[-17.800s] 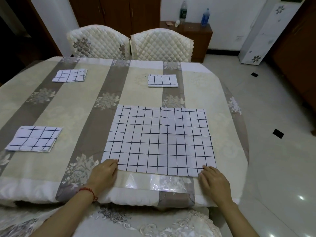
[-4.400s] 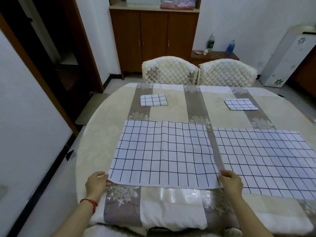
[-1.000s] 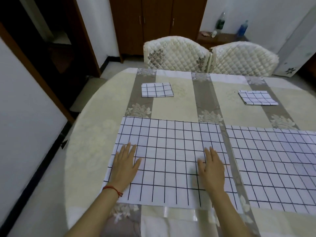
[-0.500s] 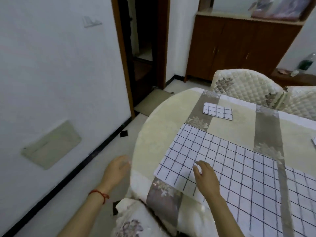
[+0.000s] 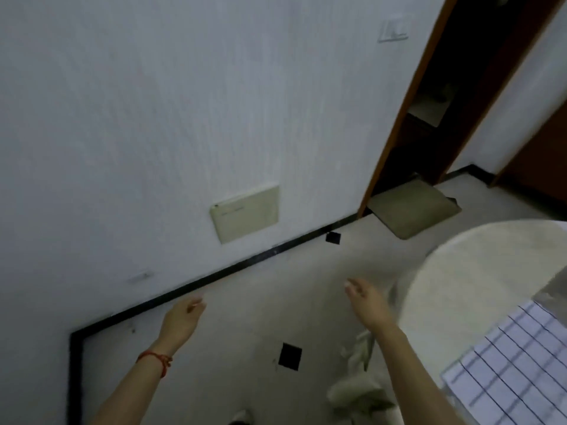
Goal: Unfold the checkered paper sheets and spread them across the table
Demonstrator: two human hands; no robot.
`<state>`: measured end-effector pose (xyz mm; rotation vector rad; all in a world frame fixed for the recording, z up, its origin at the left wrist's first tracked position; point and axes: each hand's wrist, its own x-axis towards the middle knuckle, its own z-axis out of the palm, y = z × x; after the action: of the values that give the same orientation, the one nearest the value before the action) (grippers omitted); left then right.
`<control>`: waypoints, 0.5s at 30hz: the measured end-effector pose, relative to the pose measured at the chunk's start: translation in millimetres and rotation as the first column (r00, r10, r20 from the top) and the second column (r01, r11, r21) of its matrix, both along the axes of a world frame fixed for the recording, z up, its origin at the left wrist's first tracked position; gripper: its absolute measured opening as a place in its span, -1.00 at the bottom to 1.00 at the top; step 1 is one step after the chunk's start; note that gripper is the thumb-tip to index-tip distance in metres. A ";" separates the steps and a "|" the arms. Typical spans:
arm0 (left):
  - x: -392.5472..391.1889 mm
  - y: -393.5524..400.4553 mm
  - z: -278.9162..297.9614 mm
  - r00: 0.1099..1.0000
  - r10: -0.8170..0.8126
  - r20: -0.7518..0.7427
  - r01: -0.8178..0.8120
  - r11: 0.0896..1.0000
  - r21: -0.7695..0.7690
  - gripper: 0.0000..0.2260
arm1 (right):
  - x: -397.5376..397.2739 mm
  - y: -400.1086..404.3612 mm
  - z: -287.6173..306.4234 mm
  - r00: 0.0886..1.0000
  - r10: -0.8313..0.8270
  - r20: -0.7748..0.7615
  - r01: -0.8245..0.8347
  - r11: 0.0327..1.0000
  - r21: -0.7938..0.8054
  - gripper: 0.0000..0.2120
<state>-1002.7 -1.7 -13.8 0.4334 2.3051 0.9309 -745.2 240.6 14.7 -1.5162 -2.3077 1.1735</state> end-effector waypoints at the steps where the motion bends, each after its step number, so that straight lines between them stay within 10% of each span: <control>1: -16.0 -10.5 -7.7 1.000 0.020 0.020 -0.019 0.999 -0.028 -0.69 | -20.3 -2.7 -4.2 1.000 0.018 0.014 -0.017 0.999 -0.027 -0.63; 15: -98.5 64.1 -61.5 0.935 0.010 0.354 0.029 0.994 -0.104 -0.81 | -80.4 15.8 -93.3 0.964 -0.201 0.172 0.252 0.898 -0.360 -0.67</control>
<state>-1101.2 62.4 -75.4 0.2097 2.0082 0.8008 -825.6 256.4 -78.5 -1.9850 -1.9784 1.5606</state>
